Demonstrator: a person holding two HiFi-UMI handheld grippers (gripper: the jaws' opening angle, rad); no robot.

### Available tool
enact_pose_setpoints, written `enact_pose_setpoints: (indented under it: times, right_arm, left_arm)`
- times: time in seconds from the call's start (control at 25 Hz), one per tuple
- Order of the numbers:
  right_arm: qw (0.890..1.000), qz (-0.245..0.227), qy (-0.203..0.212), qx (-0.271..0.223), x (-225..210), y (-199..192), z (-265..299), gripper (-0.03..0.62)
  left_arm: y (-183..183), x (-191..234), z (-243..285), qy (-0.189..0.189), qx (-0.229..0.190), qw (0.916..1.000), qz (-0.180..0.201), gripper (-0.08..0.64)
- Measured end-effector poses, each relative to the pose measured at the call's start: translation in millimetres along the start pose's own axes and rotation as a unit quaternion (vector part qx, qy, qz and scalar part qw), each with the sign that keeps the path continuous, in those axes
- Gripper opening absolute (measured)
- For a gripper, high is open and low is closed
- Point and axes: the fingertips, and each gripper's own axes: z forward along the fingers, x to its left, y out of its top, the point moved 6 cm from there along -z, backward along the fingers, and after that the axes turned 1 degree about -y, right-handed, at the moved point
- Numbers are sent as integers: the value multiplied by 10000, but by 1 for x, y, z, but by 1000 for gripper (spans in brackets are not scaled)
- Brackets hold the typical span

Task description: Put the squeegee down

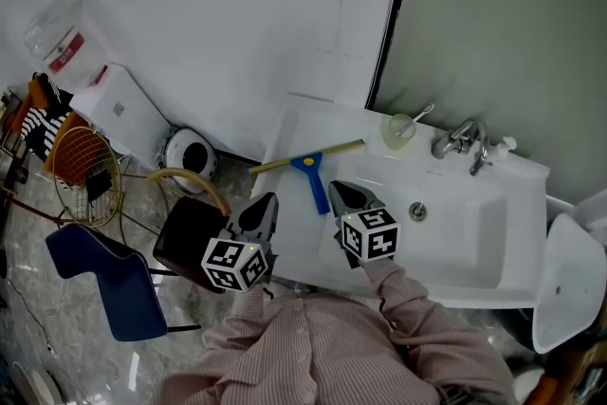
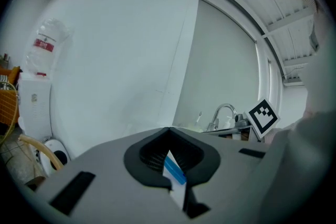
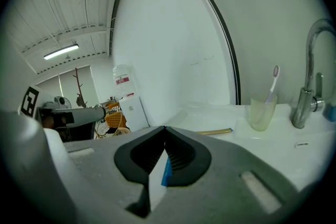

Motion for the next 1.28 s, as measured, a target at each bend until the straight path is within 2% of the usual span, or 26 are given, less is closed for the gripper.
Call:
enact_pose_setpoints:
  times: [0.52,1.28]
  right_arm:
    - [9982,311,113,-505,-8,13,-33,6]
    - [9951,269,26,-946,-20,21,-65,5]
  left_arm:
    - [16,6,-26,158,-339,9991,183,2]
    - [16,10,-49,524,-445,9974,209,2]
